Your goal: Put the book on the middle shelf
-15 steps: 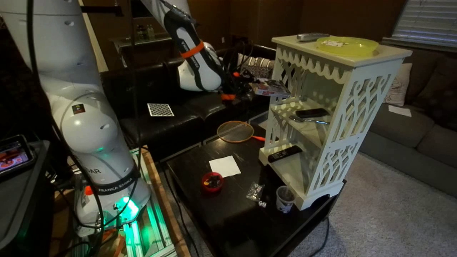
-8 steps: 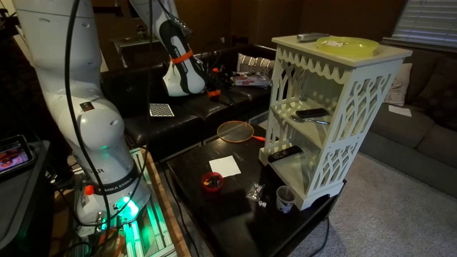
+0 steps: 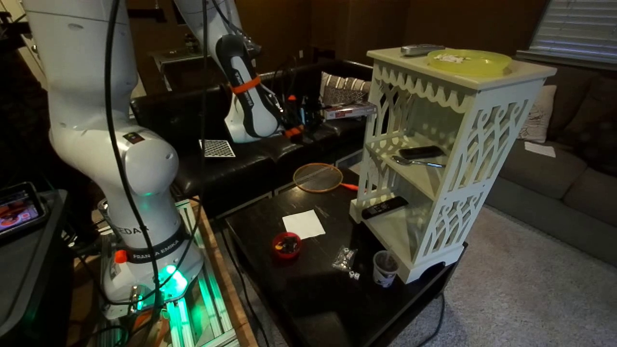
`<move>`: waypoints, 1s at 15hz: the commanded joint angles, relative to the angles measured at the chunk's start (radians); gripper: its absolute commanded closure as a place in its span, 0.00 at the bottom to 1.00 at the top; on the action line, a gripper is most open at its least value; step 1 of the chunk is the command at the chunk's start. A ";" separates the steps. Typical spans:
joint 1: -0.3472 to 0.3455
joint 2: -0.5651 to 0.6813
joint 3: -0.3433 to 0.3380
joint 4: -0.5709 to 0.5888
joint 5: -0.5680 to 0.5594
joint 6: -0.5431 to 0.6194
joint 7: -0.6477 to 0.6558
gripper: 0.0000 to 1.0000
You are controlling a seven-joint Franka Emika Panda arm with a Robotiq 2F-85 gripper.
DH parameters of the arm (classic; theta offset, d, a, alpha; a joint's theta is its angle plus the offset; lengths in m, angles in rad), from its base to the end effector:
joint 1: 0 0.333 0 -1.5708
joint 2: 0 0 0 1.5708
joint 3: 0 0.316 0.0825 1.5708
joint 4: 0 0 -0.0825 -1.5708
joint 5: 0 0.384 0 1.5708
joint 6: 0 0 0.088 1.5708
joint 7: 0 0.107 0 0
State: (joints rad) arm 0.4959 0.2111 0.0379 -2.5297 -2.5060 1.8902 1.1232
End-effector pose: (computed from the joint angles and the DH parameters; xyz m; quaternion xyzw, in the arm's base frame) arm 0.4294 0.2034 0.2184 0.4624 0.5328 0.4283 0.5647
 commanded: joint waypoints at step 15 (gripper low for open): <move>0.370 0.119 -0.366 0.101 -0.009 0.096 0.103 0.93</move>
State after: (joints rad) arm 0.7619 0.2997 -0.2218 -2.4729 -2.5058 1.9648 1.1785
